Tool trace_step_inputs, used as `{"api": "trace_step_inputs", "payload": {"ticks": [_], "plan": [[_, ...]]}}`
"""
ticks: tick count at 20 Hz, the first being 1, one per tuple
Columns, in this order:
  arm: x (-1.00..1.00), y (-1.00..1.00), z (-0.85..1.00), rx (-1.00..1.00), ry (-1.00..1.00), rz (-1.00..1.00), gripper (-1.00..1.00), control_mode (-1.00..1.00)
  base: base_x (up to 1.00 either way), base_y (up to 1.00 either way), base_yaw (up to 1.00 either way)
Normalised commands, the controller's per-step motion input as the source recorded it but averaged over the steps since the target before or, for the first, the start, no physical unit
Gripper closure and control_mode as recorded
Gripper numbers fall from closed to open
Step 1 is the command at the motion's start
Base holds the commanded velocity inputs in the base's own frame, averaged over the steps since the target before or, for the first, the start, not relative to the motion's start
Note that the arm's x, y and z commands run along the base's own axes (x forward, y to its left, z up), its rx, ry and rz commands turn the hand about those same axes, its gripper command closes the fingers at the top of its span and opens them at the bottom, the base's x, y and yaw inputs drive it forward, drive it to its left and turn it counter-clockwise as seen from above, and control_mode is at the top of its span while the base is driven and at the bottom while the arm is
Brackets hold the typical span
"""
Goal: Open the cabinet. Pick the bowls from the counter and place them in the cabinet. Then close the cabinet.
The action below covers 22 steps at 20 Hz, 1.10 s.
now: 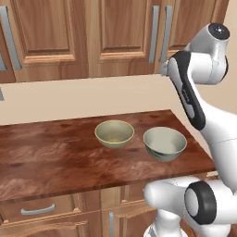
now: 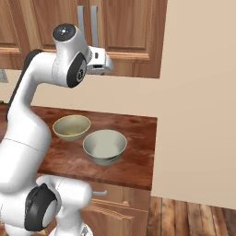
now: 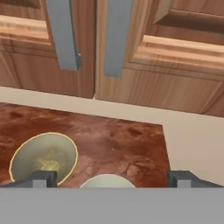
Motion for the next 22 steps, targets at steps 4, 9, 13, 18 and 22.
{"api": "trace_step_inputs", "payload": {"ticks": [4,9,13,18,22], "plan": [[0.19,-0.06,0.20,0.00,0.00,0.00,-1.00,-1.00,0.00,0.00,0.00],[0.20,0.00,0.50,-0.03,0.02,-0.06,-1.00,-1.00,0.00,0.00,0.00],[0.36,0.02,0.25,-0.06,0.00,0.00,-1.00,-1.00,0.00,0.00,0.00],[0.54,0.13,0.15,0.00,0.01,0.00,-1.00,-1.00,0.00,0.00,0.00],[0.43,0.01,0.03,0.00,-0.01,0.00,-1.00,-1.00,0.00,0.00,0.00]]}}
